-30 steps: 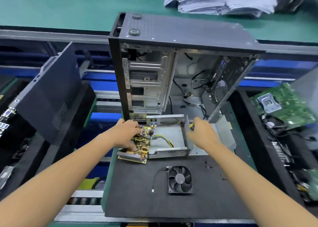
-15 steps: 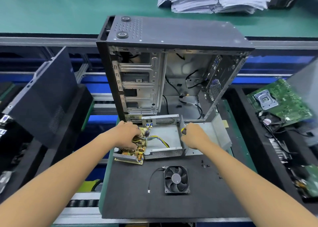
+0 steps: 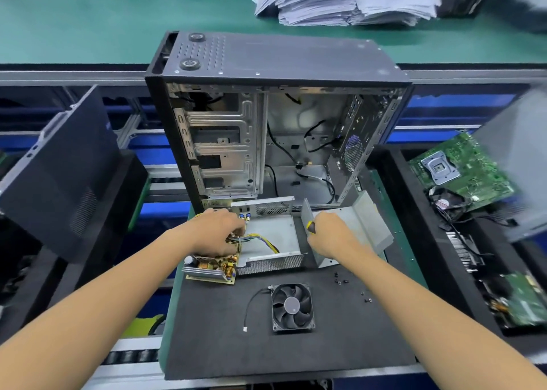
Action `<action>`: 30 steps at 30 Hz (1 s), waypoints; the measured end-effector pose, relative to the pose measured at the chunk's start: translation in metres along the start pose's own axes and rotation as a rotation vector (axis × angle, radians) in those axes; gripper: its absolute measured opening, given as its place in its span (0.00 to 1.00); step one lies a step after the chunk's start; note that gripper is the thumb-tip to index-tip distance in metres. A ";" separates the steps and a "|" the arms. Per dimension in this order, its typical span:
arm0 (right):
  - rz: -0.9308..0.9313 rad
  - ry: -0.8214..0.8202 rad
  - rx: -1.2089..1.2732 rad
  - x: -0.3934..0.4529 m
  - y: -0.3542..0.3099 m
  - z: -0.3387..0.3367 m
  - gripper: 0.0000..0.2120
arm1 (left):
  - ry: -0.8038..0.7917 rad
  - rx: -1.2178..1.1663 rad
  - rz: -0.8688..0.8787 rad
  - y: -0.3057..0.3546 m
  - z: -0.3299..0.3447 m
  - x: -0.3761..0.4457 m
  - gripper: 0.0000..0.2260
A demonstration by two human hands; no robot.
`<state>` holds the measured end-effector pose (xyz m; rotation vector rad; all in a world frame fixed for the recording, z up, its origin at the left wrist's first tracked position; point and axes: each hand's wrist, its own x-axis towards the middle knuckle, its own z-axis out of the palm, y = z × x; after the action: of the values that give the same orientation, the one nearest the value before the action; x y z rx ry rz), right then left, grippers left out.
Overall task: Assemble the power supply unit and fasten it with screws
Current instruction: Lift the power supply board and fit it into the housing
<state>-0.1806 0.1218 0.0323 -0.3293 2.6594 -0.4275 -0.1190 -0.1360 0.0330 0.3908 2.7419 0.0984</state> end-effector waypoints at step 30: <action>-0.508 -0.223 -0.757 -0.091 -0.031 0.069 0.41 | 0.024 -0.031 -0.030 -0.007 0.012 -0.024 0.18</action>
<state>-0.0648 0.1032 0.0176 -1.2056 2.3854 0.4795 -0.0950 -0.1493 0.0293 0.3414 2.7652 0.1382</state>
